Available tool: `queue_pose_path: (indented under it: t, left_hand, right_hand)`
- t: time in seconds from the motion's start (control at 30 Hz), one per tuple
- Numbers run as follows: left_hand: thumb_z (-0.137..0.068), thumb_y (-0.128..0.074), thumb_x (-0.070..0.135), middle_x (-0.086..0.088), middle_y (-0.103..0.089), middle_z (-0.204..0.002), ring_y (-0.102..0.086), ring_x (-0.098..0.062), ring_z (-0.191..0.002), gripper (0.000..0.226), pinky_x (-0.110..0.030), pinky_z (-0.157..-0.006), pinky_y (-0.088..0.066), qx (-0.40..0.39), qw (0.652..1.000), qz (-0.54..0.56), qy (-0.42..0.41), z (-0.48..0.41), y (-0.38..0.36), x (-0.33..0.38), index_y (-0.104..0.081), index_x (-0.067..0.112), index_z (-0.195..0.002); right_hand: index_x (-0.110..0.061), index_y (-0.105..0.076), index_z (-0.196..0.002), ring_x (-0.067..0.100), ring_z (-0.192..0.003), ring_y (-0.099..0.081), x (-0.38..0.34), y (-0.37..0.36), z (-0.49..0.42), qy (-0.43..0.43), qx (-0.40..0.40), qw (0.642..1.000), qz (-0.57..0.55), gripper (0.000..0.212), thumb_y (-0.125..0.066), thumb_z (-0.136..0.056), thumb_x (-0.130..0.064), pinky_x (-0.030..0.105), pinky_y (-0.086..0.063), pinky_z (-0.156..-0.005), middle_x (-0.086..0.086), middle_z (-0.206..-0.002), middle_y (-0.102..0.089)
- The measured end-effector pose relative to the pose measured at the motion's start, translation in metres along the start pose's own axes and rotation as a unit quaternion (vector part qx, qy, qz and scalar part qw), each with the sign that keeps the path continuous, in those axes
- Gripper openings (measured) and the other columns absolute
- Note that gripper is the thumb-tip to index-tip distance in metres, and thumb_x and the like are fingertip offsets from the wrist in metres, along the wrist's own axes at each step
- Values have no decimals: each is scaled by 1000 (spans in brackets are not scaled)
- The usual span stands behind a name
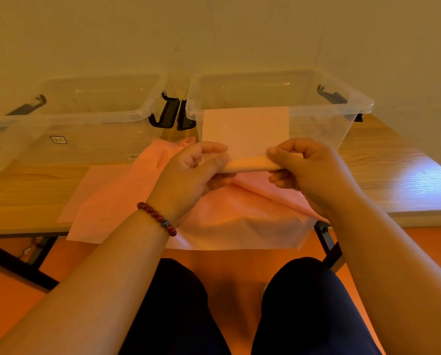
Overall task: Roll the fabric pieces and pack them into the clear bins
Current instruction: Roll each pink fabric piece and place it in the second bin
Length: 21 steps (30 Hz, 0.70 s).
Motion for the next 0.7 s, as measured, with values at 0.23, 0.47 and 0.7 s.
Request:
queue_pose_path:
  t: [0.23, 0.47, 0.7]
  left_hand:
    - [-91, -58, 11, -4, -66, -94, -69, -5, -76, 10, -16, -64, -53, 7, 1000, -18, -11, 0, 2, -2, -67, 9, -88]
    - [-86, -63, 7, -1, -65, -88, -69, -8, -71, 11, -19, -64, -55, -19, 1000, -5, -6, 0, 0, -1, -63, 12, -96]
    - [-90, -62, 13, 5, -69, -69, -65, -5, -61, 2, -18, -56, -52, 0, 999, -50, -3, -3, 2, -4, -63, 13, -89]
  right_hand:
    - [-22, -70, -96, 14, -66, -70, -2, 0, 5, -20, -63, 997, 30, 18, -76, -79, -18, 24, -57, -60, 0, -74, -73]
    - [-12, -69, -87, 13, -57, -65, -1, -1, 4, -16, -21, 999, 22, 14, -69, -88, -26, 22, -55, -54, 1, -63, -69]
    - [-22, -70, -95, 16, -69, -71, 3, 1, 4, -23, -30, 999, 17, 15, -75, -82, -17, 25, -57, -60, -2, -79, -72]
Point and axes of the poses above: each hand's wrist, its own z-axis away from the middle knuckle, its own y-axis out of the back of the hand, x = y × z, the point moved 3 cm from there along -z, towards the middle knuckle
